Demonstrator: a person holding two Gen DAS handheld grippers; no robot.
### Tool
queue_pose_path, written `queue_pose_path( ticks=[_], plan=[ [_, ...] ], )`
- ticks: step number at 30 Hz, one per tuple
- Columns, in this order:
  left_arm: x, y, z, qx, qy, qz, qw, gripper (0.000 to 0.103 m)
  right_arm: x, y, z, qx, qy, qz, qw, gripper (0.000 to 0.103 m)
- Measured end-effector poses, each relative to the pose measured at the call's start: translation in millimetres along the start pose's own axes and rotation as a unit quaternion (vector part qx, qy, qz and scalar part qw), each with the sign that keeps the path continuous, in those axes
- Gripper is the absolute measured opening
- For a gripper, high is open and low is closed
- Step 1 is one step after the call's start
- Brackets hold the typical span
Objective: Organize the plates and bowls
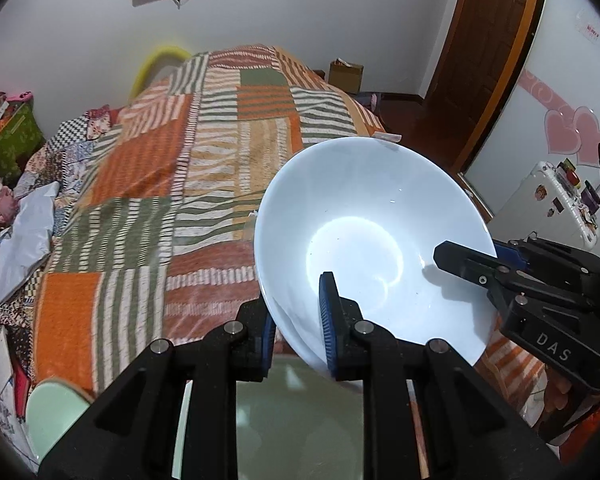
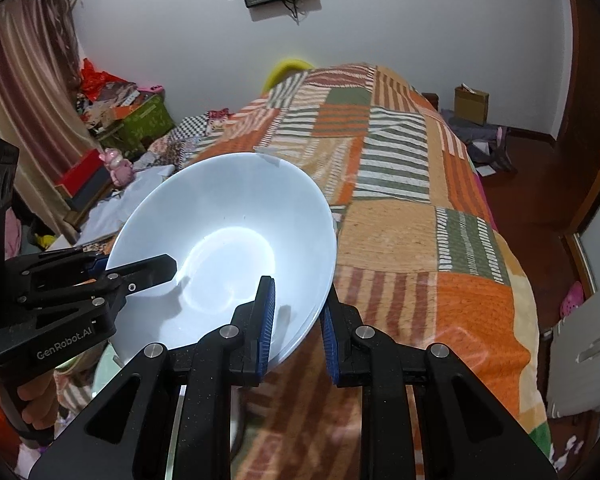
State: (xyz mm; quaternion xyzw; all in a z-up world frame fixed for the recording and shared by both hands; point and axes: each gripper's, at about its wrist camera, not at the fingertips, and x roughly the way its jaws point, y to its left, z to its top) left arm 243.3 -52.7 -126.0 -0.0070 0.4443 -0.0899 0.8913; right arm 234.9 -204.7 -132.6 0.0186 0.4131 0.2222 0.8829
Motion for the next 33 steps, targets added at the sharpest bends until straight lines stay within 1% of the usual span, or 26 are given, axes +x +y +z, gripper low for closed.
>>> queue_pose_path(
  ticks=[7,13,22,33],
  plan=[
    [-34.0,18.2,-15.1,-0.015,-0.018,0.009,0.9997,0.02,-10.2,28.5,-7.4,-0.016,-0.009,0.01,1.0,0.02],
    [-59.2,38.3,-32.3,-0.028,-0.029,0.023,0.9989,0.02,-10.7,57.0,-9.6,-0.03,-0.011,0.024,0.999,0.02],
    [-97.5,82.0,-61.3,-0.066,-0.048,0.037,0.996,0.02,-8.0,103.6,-15.7,-0.056,-0.011,0.052,0.997,0.02],
    [-129.0,130.3,-98.7,-0.107,-0.053,0.063,0.9908,0.02,7.7,157.5,-26.3,-0.082,0.003,0.095,0.992,0.02]
  ],
)
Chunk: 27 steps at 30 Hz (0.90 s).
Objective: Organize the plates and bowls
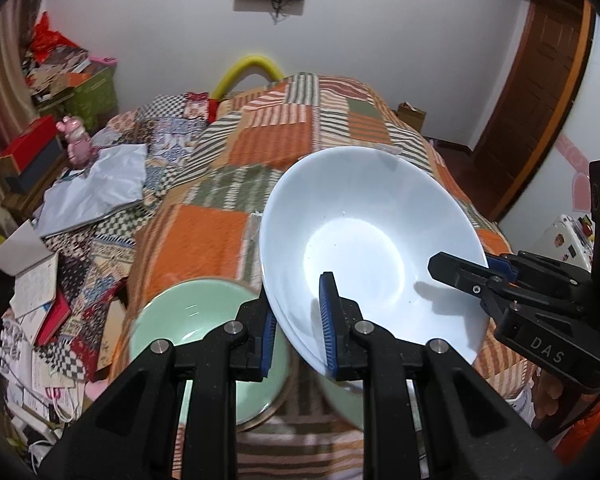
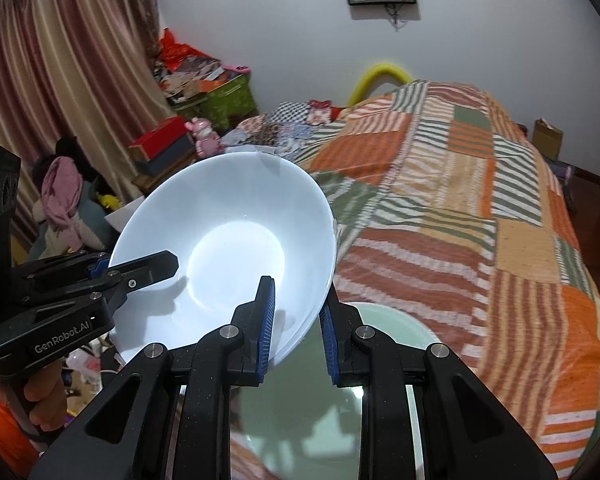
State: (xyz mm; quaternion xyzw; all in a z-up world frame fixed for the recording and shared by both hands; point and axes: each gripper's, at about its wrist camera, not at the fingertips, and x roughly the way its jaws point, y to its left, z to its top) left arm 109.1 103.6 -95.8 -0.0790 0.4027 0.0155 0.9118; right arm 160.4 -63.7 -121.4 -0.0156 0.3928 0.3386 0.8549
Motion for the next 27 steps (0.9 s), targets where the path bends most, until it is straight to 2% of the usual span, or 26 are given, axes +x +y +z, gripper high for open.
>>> queue_pose_path(
  ticks=[12,27],
  plan=[
    [-8.6,47.7,-25.7,-0.033,0.008,0.028,0.9991,0.02,29.0,37.5,-4.2,-0.018,0.03,0.033,0.999,0.02],
    [16.0,91.8,-51.7,-0.059,0.048,0.042,0.9962,0.02,73.6,58.9,-17.1,-0.014,0.085,0.054,0.995,0.02]
  ],
)
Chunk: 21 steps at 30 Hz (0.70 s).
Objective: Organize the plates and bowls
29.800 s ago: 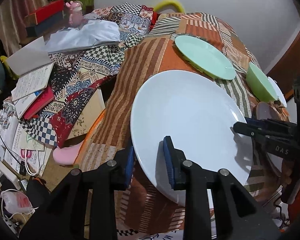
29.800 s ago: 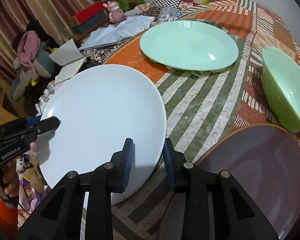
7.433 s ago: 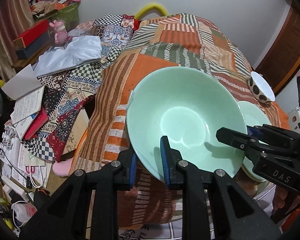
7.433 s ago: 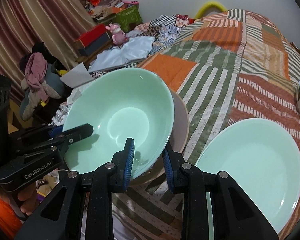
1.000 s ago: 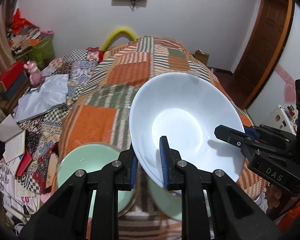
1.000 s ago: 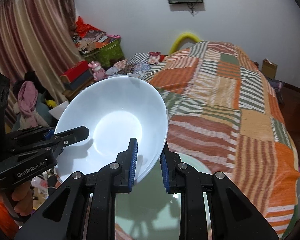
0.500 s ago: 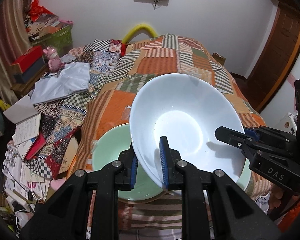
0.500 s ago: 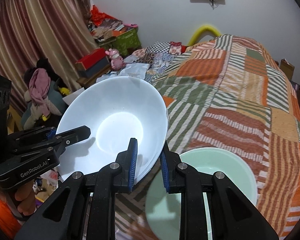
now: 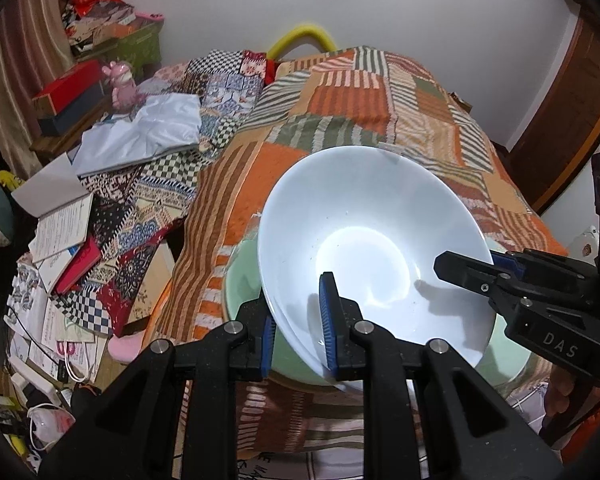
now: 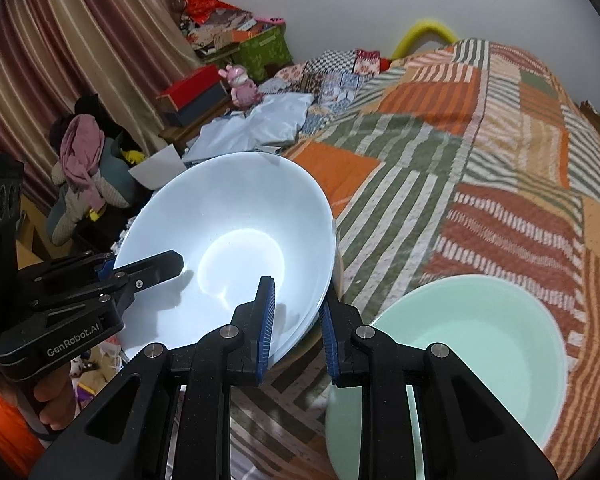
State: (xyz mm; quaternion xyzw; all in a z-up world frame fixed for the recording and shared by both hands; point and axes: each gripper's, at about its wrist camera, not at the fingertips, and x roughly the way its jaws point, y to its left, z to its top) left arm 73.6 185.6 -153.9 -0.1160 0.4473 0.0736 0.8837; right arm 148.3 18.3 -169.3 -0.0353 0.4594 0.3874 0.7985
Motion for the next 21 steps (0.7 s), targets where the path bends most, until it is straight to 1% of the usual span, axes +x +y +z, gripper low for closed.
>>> queue_pose_path(
  ticks=[7,10,21],
  plan=[
    [19.6,16.5,-7.7,-0.014,0.025,0.005,0.9996,0.02,19.9,4.1,-3.4,0.003,0.025,0.006,1.0,0.02],
    [26.8,22.3,-10.6,-0.019,0.032,0.0,0.9993,0.02,26.2,2.6,-4.4,0.006,0.034,0.006,0.999,0.02],
    [38.4,25.5,-9.6,-0.022,0.039,-0.005,0.999,0.02,23.8,-2.4,-2.4,0.013,0.035,0.003,0.999,0.02]
  ],
)
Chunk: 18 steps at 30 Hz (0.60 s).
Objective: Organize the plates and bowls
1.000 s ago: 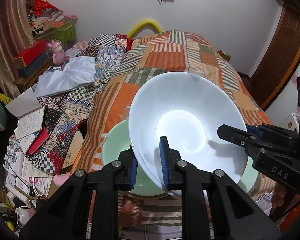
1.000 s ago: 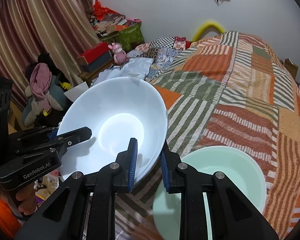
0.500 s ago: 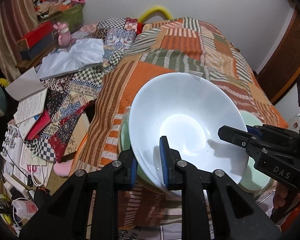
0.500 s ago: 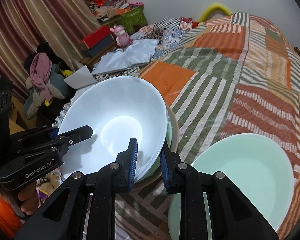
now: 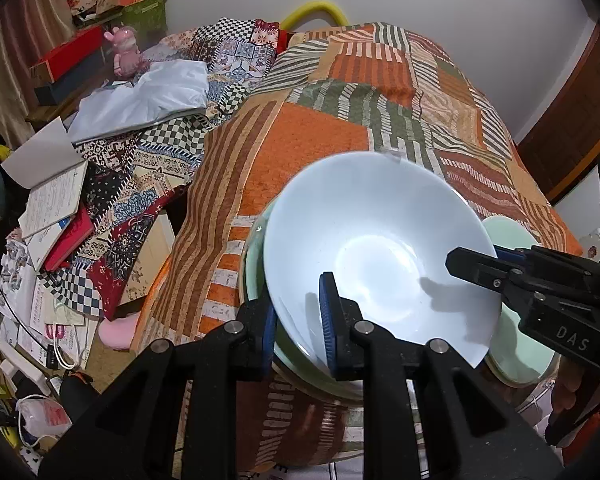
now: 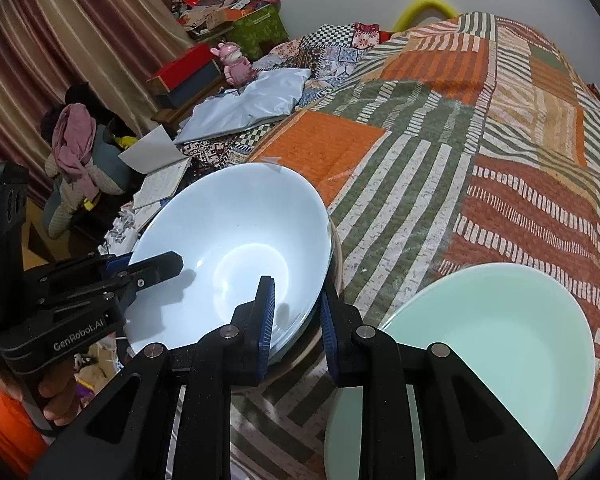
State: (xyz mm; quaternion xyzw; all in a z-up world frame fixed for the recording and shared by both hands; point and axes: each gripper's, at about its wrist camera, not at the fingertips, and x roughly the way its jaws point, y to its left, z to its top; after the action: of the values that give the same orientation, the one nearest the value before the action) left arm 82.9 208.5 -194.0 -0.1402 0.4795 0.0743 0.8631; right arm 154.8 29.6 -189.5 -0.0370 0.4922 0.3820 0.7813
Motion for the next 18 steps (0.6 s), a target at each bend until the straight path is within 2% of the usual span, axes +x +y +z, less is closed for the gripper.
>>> queue_pose_path(
  ticks=[18],
  plan=[
    [-14.3,-3.2,9.3,-0.002,0.0,0.021,0.9998,0.02,-9.9,-12.5,-5.3,-0.001,-0.011,0.003,1.0,0.023]
  ],
)
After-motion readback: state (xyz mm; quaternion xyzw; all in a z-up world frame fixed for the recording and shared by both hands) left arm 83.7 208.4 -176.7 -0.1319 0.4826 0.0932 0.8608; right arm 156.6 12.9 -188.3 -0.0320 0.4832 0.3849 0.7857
